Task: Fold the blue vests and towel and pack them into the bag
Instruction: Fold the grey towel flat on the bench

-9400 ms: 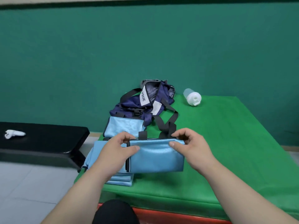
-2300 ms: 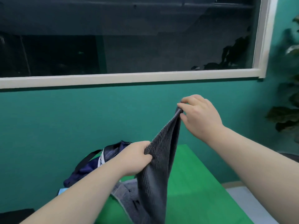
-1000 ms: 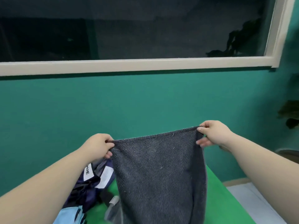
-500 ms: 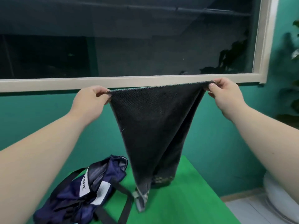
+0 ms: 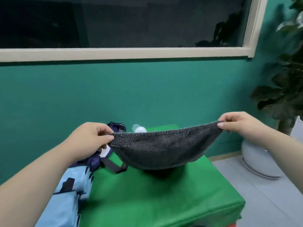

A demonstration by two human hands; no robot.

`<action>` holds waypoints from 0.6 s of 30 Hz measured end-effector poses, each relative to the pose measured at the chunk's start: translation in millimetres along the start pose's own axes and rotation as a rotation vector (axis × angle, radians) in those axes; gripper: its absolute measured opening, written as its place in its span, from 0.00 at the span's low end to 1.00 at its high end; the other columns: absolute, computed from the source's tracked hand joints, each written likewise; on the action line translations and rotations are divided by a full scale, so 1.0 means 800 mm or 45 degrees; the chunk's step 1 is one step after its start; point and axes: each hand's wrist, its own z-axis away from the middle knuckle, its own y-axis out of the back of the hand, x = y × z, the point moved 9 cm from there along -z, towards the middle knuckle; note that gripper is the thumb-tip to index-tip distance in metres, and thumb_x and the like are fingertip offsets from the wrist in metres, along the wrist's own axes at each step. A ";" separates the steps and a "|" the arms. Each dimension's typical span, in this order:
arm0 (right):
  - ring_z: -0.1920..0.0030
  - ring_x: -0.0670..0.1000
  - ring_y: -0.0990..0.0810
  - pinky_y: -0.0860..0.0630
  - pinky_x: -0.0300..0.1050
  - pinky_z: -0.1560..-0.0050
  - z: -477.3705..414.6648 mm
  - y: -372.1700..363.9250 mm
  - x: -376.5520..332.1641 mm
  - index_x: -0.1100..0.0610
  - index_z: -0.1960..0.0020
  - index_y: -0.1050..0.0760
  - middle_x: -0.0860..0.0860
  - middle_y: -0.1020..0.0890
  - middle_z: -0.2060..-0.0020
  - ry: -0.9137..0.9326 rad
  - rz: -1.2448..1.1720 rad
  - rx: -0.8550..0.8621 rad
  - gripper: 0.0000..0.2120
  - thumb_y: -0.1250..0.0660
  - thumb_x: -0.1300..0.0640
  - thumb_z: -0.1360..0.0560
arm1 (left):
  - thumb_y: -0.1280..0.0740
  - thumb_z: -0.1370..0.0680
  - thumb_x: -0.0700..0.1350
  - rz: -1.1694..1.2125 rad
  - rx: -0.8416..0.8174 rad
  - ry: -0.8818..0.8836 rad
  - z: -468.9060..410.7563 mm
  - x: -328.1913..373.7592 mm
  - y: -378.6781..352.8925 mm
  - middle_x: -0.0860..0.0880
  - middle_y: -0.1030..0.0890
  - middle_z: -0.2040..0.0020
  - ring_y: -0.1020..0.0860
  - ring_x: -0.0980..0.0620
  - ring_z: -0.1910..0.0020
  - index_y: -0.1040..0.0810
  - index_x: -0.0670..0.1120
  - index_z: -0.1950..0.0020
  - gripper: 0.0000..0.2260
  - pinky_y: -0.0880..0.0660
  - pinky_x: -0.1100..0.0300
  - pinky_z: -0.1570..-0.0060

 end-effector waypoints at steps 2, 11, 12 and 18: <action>0.62 0.49 0.25 0.30 0.45 0.57 0.027 -0.029 0.025 0.62 0.61 0.21 0.52 0.21 0.66 -0.086 -0.033 -0.179 0.06 0.31 0.68 0.25 | 0.30 0.23 0.38 0.017 -0.124 0.053 0.024 -0.027 -0.030 0.46 0.19 0.69 0.24 0.52 0.72 0.17 0.46 0.61 0.08 0.26 0.59 0.66; 0.61 0.55 0.23 0.24 0.46 0.57 0.062 -0.110 0.156 0.65 0.57 0.23 0.58 0.22 0.64 -0.439 -0.233 -0.269 0.04 0.31 0.66 0.24 | 0.28 0.24 0.44 -0.146 -0.201 0.149 0.039 -0.113 -0.118 0.58 0.22 0.71 0.26 0.57 0.72 0.19 0.52 0.62 0.06 0.28 0.59 0.68; 0.62 0.55 0.24 0.24 0.45 0.59 0.055 -0.114 0.169 0.65 0.57 0.22 0.58 0.22 0.64 -0.462 -0.235 -0.233 0.04 0.31 0.66 0.23 | 0.29 0.24 0.46 -0.184 -0.178 0.151 0.030 -0.118 -0.123 0.60 0.22 0.70 0.26 0.59 0.70 0.19 0.53 0.61 0.06 0.28 0.58 0.66; 0.65 0.52 0.27 0.28 0.46 0.62 -0.028 -0.139 0.237 0.63 0.59 0.21 0.54 0.24 0.68 -0.519 -0.155 -0.022 0.07 0.29 0.62 0.24 | 0.32 0.21 0.50 -0.331 -0.027 0.189 -0.054 -0.141 -0.156 0.60 0.20 0.58 0.23 0.57 0.55 0.21 0.58 0.57 0.05 0.30 0.58 0.56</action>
